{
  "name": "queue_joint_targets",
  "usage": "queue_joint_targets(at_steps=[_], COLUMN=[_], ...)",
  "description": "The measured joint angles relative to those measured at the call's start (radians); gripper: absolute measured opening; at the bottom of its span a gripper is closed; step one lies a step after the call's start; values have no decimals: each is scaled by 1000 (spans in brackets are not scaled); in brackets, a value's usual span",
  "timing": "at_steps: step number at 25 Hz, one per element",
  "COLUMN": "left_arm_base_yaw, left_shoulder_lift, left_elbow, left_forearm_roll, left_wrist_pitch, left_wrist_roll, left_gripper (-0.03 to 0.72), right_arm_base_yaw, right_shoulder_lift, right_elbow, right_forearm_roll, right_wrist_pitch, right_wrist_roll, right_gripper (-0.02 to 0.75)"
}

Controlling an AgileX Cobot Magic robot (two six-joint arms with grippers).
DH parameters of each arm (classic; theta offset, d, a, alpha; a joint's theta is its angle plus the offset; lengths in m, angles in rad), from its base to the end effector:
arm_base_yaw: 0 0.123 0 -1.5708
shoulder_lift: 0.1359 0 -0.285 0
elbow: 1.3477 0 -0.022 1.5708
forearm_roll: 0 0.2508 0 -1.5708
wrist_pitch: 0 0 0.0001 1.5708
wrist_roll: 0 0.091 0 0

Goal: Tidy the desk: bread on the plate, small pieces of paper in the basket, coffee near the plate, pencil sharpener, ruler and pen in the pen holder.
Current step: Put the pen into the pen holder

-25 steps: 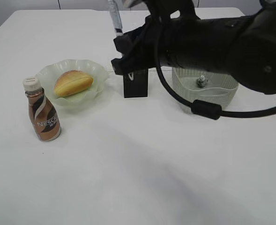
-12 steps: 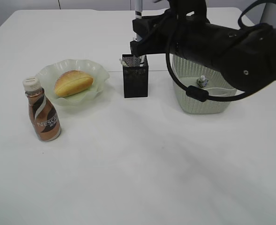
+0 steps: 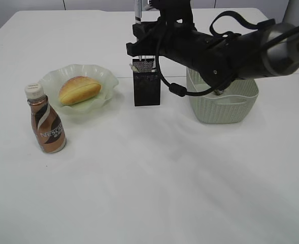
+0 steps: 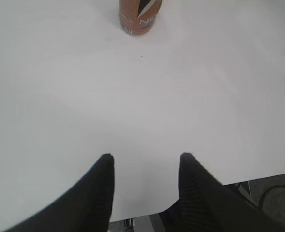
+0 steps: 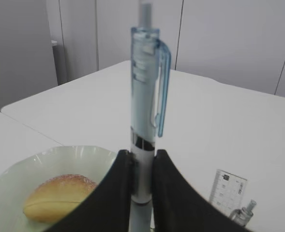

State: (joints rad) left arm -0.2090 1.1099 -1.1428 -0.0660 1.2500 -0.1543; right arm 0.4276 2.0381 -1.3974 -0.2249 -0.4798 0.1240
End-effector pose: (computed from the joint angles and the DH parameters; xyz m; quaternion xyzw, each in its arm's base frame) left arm 0.1887 -0.0458 0.3628 0.0234 0.9750 -0.0718 0.2090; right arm 0.4300 0.2062 0.2369 -0.2170 0.7033 0.1555 0.6588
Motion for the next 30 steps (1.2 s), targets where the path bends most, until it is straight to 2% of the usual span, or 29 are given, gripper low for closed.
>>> queue_joint_targets(at_steps=[6,30], left_arm_base_yaw=[0,0], left_shoulder_lift=[0,0], left_elbow=[0,0], left_forearm_roll=[11,15], left_wrist_pitch=[0,0], left_wrist_roll=[0,0], left_gripper=[319,319], right_arm_base_yaw=[-30,-49], right_shoulder_lift=[85,248], right_elbow=[-86,-254], right_forearm_roll=[31,50], right_wrist_pitch=[81,176], right_wrist_roll=[0,-26], right_gripper=[88,88])
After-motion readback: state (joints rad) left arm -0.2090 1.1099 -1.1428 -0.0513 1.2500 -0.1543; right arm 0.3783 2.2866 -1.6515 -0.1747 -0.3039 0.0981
